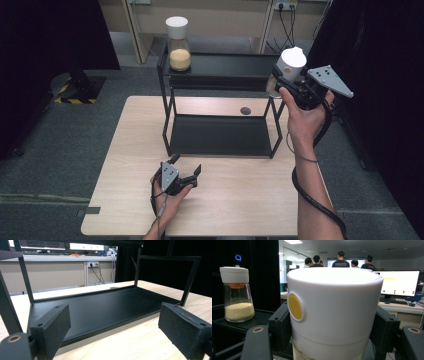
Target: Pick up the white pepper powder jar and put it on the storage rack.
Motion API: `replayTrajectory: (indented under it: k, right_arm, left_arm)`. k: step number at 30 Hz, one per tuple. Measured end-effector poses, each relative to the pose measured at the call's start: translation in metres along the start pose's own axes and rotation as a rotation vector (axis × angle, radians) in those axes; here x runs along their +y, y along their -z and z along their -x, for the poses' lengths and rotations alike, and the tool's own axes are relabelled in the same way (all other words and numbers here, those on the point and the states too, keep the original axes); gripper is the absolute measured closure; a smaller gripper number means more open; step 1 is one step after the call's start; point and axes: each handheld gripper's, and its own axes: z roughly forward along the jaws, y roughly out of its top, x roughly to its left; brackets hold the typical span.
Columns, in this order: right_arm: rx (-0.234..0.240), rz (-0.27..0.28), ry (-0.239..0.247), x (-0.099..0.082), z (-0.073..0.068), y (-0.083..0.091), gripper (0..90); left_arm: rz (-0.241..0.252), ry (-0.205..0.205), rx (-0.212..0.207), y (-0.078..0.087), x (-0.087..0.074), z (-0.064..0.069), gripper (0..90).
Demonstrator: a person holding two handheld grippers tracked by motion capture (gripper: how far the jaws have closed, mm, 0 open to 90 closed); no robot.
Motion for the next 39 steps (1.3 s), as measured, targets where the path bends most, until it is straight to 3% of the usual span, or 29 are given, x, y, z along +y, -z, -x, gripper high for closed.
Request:
replayTrajectory:
  k: [39]
  right_arm:
    - [-0.033,-0.028,-0.021,0.025,-0.003,-0.036,30.6]
  left_arm:
    - [0.001,0.004,-0.005,0.000,0.000,-0.001,10.0]
